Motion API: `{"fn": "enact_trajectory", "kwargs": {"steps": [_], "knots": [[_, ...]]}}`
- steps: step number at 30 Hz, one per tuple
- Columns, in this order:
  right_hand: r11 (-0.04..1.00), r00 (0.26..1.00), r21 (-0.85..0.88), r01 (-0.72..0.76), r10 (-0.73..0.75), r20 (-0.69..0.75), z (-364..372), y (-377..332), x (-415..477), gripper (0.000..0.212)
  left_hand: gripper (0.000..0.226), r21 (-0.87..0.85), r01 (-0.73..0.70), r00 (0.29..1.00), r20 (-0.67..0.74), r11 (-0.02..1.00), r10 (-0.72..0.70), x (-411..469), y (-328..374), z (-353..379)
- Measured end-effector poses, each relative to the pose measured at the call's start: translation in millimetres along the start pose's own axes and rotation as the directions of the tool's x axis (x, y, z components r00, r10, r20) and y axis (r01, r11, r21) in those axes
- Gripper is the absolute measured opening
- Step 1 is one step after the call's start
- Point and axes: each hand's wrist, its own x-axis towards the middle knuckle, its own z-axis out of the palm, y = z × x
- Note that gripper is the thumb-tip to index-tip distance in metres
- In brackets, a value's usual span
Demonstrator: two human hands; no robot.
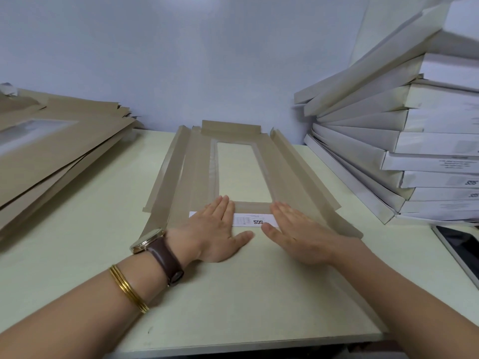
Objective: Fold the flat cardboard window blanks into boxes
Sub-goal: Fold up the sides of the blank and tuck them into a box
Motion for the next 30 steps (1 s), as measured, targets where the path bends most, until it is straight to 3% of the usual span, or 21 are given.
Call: {"fn": "enact_trajectory", "kwargs": {"steps": [7, 13, 23, 26, 30], "knots": [[0.992, 0.991, -0.025, -0.126, 0.125, -0.045, -2, 31, -13, 0.116, 0.085, 0.011, 0.081, 0.997, 0.016, 0.997, -0.081, -15, -30, -2], [0.990, 0.984, -0.022, -0.137, 0.134, -0.114, 5, 30, -13, 0.111, 0.073, 0.022, 0.120, 0.993, -0.005, 0.992, -0.120, -21, -49, -2], [0.992, 0.985, 0.036, -0.123, 0.126, -0.119, 4, 31, -14, 0.109, 0.076, -0.022, 0.172, 0.985, -0.022, 0.985, -0.173, -22, -59, 2], [0.992, 0.983, 0.078, -0.095, 0.106, -0.148, 3, 30, -15, 0.093, 0.074, -0.037, 0.165, 0.984, -0.064, 0.986, -0.167, -23, -60, 5], [0.969, 0.941, 0.243, 0.035, 0.050, -0.336, 1, 27, -21, 0.039, 0.073, -0.128, 0.119, 0.980, -0.142, 0.985, -0.137, -25, -60, 3]]}}
